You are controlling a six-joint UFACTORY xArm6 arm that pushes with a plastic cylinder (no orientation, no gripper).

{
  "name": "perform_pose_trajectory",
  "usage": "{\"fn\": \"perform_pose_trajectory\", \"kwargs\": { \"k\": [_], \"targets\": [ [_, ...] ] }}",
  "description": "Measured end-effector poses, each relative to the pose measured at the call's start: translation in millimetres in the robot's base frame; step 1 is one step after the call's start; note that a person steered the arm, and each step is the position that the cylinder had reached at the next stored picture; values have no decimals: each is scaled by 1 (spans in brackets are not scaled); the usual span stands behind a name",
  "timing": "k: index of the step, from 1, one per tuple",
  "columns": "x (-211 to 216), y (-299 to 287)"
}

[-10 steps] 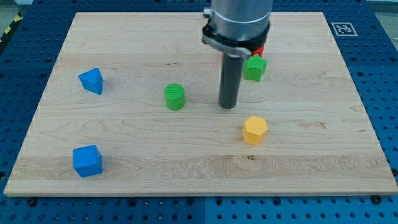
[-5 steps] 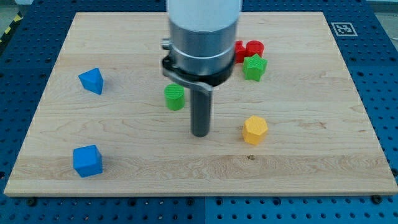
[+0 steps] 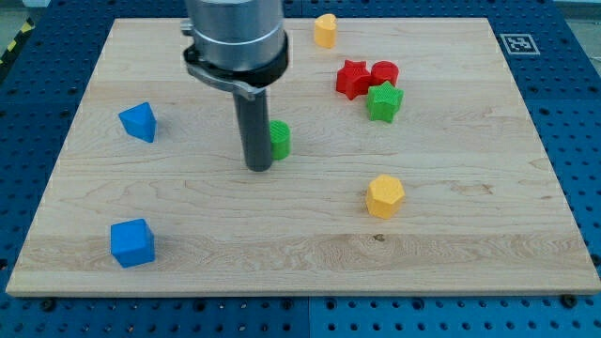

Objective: Move the green circle to the bottom of the red star

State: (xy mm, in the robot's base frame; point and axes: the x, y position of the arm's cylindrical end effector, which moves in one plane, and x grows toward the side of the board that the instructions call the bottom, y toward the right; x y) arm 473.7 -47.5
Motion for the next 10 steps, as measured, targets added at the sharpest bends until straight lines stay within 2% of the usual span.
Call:
{"fn": "perform_pose_trajectory", "kwargs": {
  "k": [4, 5, 7, 9, 10],
  "targets": [
    [-61, 3],
    [-62, 4],
    [-62, 44],
    [-62, 52],
    [-71, 36]
  ]
}}
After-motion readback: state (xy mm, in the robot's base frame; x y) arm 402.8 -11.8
